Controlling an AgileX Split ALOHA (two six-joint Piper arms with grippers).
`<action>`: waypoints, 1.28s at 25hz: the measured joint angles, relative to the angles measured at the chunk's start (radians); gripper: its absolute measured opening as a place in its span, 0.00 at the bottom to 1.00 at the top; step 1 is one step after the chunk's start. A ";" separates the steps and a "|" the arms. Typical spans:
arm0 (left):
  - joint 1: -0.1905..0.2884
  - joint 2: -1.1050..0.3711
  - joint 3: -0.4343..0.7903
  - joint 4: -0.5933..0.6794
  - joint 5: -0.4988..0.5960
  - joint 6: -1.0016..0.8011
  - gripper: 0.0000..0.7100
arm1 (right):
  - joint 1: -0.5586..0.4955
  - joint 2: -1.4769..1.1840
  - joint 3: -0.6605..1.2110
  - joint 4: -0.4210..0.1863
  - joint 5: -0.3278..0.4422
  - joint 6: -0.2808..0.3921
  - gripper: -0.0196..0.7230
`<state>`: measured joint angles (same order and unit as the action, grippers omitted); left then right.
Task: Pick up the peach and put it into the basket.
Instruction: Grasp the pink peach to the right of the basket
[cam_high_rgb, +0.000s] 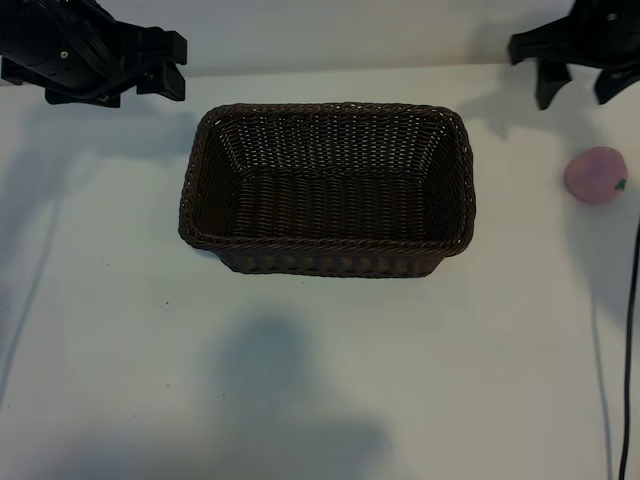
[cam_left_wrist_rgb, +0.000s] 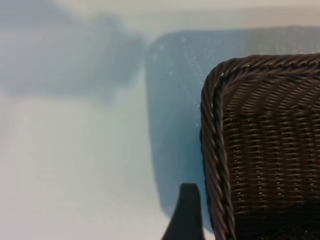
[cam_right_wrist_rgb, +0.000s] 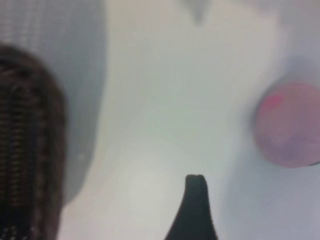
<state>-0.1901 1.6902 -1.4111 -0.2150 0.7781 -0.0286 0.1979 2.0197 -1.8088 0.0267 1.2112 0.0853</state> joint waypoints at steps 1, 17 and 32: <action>0.000 0.000 0.000 0.001 -0.001 -0.001 0.85 | -0.016 0.000 0.003 -0.001 -0.013 0.001 0.81; 0.000 0.000 0.000 0.002 0.003 -0.001 0.81 | -0.098 0.006 0.341 0.044 -0.446 0.000 0.81; 0.000 0.000 0.000 0.005 0.003 -0.001 0.81 | -0.098 0.104 0.344 0.020 -0.459 0.006 0.17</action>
<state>-0.1901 1.6902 -1.4111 -0.2096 0.7806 -0.0293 0.1004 2.1238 -1.4644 0.0466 0.7523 0.0916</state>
